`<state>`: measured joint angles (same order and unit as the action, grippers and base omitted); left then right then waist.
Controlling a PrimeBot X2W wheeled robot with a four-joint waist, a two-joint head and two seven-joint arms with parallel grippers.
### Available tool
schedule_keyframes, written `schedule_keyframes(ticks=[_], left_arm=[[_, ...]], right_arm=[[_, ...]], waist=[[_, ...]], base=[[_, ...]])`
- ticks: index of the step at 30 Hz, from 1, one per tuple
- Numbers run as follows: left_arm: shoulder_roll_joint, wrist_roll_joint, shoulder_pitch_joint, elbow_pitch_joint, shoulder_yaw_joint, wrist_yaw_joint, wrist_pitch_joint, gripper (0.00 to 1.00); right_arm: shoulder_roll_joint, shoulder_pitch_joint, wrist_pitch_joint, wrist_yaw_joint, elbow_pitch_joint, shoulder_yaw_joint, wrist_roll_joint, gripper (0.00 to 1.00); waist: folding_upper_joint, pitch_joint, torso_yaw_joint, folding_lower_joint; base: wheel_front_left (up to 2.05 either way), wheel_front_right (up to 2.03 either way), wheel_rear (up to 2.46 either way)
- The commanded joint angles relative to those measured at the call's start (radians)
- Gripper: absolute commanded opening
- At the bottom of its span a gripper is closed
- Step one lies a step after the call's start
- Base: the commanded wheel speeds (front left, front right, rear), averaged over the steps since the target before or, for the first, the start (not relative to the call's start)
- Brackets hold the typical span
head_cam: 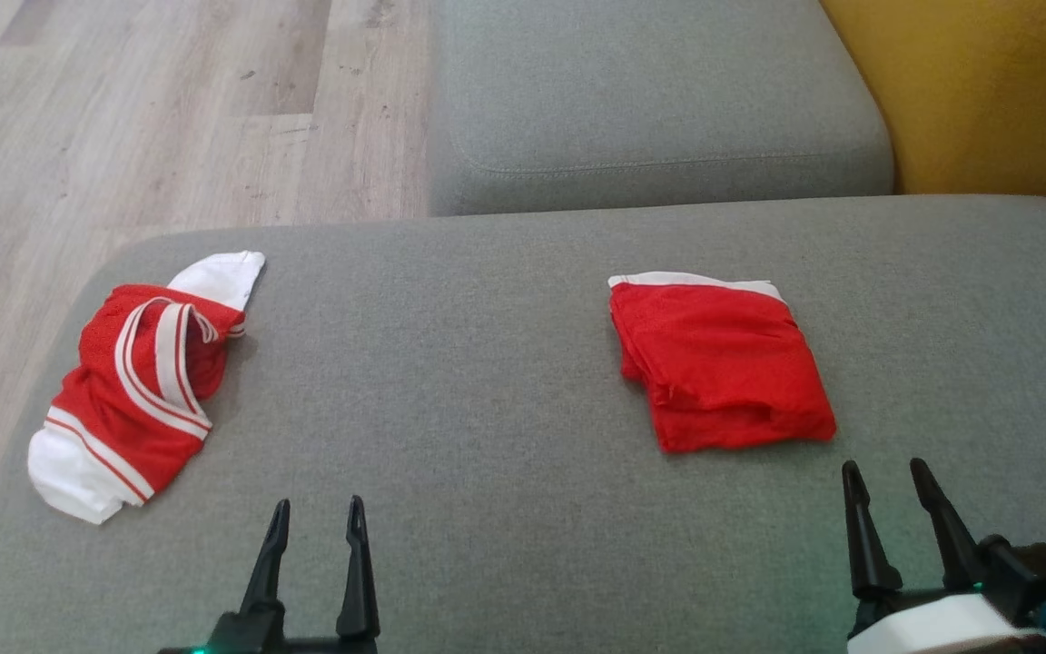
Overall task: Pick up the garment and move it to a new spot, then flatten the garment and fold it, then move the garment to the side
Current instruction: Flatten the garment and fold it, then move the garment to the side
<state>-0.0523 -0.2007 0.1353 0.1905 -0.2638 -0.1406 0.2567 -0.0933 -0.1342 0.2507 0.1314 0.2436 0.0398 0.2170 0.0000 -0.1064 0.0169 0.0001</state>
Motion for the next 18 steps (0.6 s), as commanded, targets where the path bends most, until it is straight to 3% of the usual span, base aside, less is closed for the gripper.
schedule_keyframes(ticks=[1,18], left_arm=[[0.002,0.014,-0.036,-0.025,0.032,0.004,0.005,1.00],[0.002,0.032,-0.026,-0.023,0.047,0.008,0.005,1.00]], right_arm=[[-0.003,0.033,0.011,-0.001,-0.035,0.021,-0.009,1.00],[0.000,0.039,0.011,-0.001,-0.031,0.028,-0.010,1.00]], waist=[[0.0000,-0.001,0.003,-0.0001],[0.0000,0.007,0.002,-0.0001]], base=[[0.00,0.00,0.00],[0.00,0.00,0.00]])
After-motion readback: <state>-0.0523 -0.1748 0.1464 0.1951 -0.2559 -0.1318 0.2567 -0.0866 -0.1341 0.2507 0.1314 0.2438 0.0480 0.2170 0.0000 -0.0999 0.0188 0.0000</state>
